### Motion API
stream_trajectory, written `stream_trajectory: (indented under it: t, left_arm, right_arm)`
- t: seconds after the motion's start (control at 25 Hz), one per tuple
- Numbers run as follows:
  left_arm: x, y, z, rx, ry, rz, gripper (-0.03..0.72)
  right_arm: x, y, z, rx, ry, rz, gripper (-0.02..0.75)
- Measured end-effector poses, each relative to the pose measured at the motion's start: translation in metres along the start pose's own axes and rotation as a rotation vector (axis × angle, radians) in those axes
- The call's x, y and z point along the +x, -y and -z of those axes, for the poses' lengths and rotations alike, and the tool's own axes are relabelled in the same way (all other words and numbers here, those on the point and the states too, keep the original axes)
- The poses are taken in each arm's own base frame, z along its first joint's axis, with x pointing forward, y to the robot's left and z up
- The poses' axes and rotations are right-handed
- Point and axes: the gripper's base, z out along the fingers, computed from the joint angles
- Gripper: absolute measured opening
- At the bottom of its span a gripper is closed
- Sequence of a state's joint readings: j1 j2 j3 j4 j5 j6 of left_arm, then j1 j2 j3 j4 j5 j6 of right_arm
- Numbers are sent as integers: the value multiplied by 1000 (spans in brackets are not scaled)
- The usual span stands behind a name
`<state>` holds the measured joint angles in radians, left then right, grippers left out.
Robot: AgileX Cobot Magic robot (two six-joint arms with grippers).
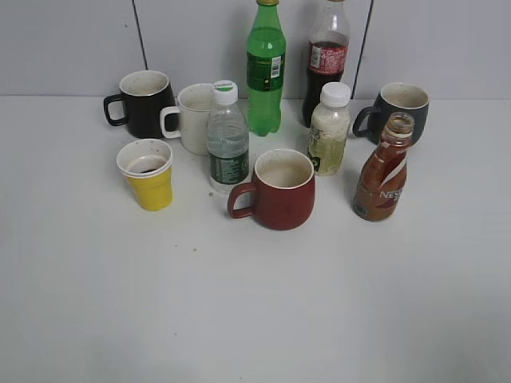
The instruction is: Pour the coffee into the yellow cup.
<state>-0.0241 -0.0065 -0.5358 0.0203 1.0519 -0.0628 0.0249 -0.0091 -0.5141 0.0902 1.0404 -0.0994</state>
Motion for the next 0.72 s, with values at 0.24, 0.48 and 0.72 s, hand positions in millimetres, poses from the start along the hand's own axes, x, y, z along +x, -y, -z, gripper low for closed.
stream_trajectory:
  t: [0.24,0.48,0.72]
  left_arm:
    - [0,0,0,0,0,0,226]
    - [0,0,0,0,0,0,226]
    - [-1,0,1,1,9,0,226]
  right_arm:
    - [0,0,0,0,0,0,587]
    - [0,0,0,0,0,0,587]
    - [0,0,0,0,5,-3,585]
